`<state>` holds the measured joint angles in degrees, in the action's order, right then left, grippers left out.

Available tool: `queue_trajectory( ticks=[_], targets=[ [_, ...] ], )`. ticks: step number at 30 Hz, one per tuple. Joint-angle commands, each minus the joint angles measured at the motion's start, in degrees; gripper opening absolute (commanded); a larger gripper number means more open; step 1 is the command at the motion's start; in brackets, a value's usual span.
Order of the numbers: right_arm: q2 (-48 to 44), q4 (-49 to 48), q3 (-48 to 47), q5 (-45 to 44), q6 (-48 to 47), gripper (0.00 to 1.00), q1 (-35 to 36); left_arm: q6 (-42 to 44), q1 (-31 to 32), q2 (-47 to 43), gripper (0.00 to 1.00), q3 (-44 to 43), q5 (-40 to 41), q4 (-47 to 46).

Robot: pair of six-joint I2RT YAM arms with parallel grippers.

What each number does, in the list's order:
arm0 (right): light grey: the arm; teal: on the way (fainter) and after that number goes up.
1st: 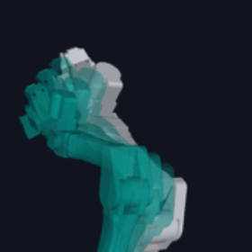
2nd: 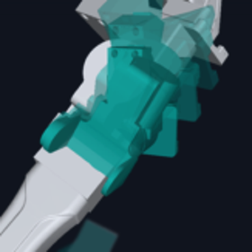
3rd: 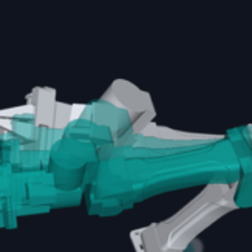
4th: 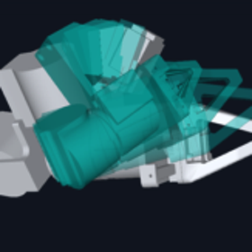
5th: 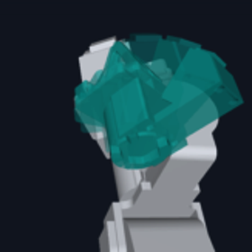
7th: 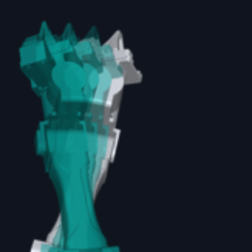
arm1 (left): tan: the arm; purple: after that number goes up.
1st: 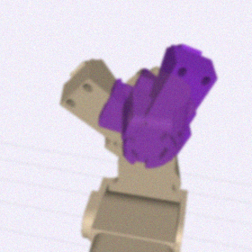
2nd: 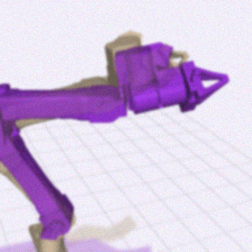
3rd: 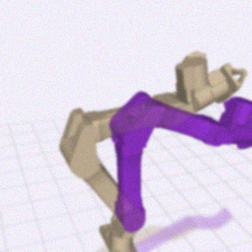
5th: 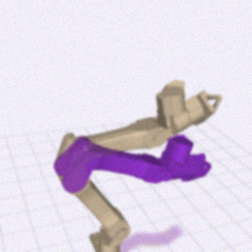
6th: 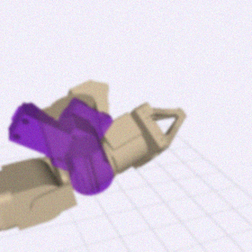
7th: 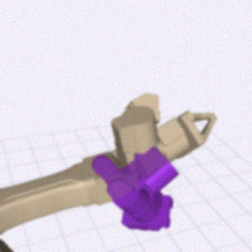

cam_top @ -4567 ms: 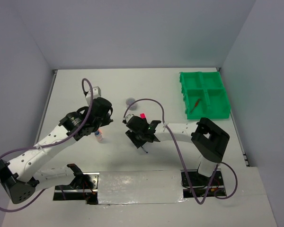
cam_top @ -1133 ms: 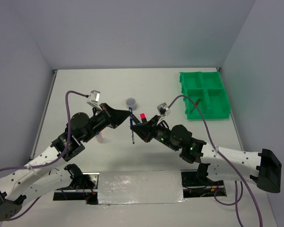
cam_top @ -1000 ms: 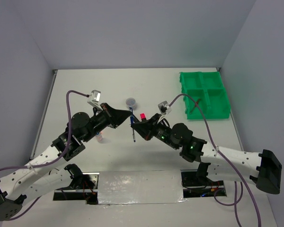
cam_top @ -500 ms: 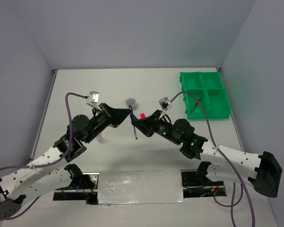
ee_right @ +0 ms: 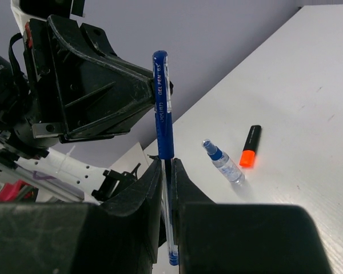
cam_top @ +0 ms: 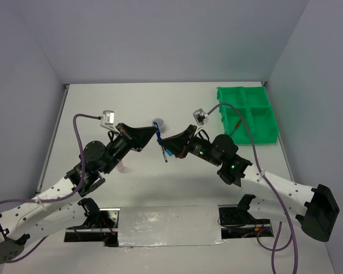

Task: Sort the stationery into containers
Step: Close the pen cap on the pen.

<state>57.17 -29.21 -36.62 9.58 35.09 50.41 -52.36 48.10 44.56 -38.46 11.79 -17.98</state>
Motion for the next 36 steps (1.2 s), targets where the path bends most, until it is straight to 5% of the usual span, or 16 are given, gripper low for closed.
queue_trajectory(
  ticks=[1,15,20,27,30,36],
  targets=[
    [-1.3,-11.0,-8.1,-4.3,-0.3,0.00,-3.1,1.0,3.4,0.7,0.00,2.4,-7.7,5.7],
    [1.7,-13.5,-11.6,4.7,0.9,0.00,-5.7,1.9,6.2,2.2,0.00,3.5,-6.2,5.1],
    [2.8,-15.2,-6.0,15.3,-3.6,0.00,-5.3,3.6,6.2,-1.3,0.00,-2.0,1.2,16.1],
    [2.8,-14.9,-1.8,15.5,-4.2,0.00,-4.2,6.2,6.2,-3.1,0.30,-9.0,4.8,19.6],
    [3.0,-13.9,-2.0,15.0,-4.2,0.00,-4.1,7.0,6.2,-2.2,0.35,-10.8,4.7,19.7],
    [3.0,-11.8,-2.3,13.9,-5.2,0.00,-4.2,7.8,6.1,-2.4,0.81,-12.1,3.9,18.8]
  ],
)
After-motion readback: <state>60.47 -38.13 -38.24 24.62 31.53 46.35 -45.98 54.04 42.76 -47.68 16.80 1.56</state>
